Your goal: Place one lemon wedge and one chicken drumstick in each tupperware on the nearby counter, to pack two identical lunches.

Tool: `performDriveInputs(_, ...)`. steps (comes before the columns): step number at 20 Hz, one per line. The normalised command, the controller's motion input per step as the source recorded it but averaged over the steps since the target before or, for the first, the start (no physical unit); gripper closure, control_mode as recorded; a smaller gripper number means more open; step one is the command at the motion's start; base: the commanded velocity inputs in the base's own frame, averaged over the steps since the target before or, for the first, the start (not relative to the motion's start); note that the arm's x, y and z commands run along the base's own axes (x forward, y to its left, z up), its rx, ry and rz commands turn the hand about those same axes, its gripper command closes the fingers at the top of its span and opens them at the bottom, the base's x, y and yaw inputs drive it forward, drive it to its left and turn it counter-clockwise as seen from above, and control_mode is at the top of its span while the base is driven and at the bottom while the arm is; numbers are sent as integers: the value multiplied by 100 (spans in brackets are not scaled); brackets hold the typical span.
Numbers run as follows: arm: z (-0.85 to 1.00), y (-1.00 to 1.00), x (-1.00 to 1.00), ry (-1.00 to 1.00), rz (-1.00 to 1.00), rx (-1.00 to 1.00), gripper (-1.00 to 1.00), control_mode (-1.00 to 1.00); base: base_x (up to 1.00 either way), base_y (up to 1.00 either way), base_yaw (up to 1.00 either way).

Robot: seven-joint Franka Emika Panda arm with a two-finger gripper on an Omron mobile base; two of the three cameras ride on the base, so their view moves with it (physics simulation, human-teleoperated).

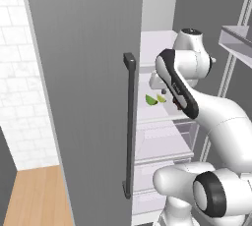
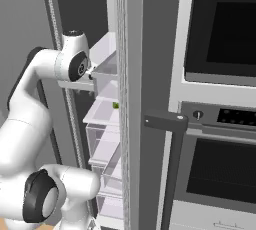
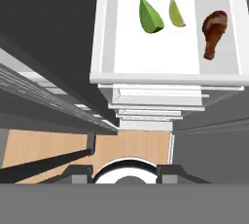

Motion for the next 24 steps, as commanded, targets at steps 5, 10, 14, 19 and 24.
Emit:
performDriveInputs(5,-28,-54,-8,-3,-4,-1,-100,-100,0,0,0)
performDriveInputs(10,-56,-67,35,-9,-2,-6,-100,-100,0,0,0)
performDriveInputs(14,-51,-7,26,-26,30,-7,-100,-100,0,0,0)
performDriveInputs(19,-38,6,50,-2,15,-1,-100,-100,0,0,0)
performDriveInputs(24,-19,1,57,-1,3,0,-100,-100,0,0,0)
